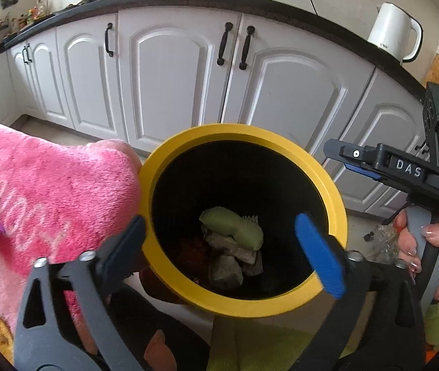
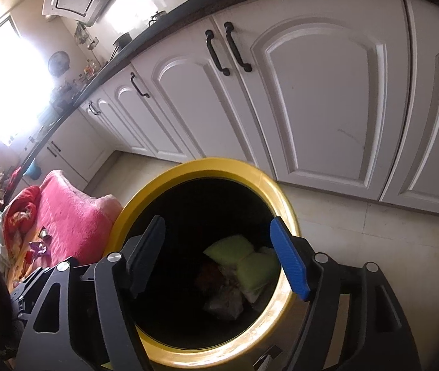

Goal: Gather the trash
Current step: 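Carry the mesh bundle and black packet over the yellow bin and open both tools, then move both open tools from the bin back toward the table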

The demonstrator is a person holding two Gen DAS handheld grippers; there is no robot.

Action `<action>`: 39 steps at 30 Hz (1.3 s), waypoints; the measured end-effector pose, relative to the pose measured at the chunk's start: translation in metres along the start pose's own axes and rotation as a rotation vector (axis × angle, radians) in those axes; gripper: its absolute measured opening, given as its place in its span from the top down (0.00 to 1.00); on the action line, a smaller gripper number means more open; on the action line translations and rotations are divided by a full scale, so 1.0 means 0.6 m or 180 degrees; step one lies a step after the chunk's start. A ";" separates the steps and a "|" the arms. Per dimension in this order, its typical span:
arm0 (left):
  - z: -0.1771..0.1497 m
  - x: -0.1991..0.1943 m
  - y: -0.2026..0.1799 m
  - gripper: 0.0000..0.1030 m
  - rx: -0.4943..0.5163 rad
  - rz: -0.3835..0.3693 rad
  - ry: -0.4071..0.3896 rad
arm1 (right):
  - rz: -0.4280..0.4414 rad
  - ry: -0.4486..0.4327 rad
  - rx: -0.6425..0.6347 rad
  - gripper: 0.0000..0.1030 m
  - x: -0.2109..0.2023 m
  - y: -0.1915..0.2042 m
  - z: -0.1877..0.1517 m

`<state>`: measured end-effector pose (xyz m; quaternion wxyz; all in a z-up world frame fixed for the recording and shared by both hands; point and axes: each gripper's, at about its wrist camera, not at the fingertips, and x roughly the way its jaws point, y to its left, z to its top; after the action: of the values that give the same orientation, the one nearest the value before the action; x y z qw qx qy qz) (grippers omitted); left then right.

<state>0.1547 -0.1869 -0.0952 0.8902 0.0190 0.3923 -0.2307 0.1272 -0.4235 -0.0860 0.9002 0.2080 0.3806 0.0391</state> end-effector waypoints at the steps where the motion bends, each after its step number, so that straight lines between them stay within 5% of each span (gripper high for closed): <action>1: 0.000 -0.006 0.002 0.11 -0.0016 0.0004 -0.0025 | -0.0039 -0.0030 -0.0030 0.30 -0.003 0.003 0.000; 20: -0.003 -0.124 0.068 0.11 -0.0328 0.0375 -0.0451 | -0.0063 -0.0326 -0.0649 0.20 -0.049 0.107 -0.013; 39: -0.017 -0.229 0.125 0.11 -0.0530 0.0756 -0.0885 | 0.0235 -0.0410 -0.1269 0.19 -0.075 0.229 -0.056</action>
<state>0.0991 -0.0636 -0.0164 0.9553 -0.0405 0.2783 -0.0912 0.0840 -0.2970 -0.0209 0.9439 0.0417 0.2991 0.1332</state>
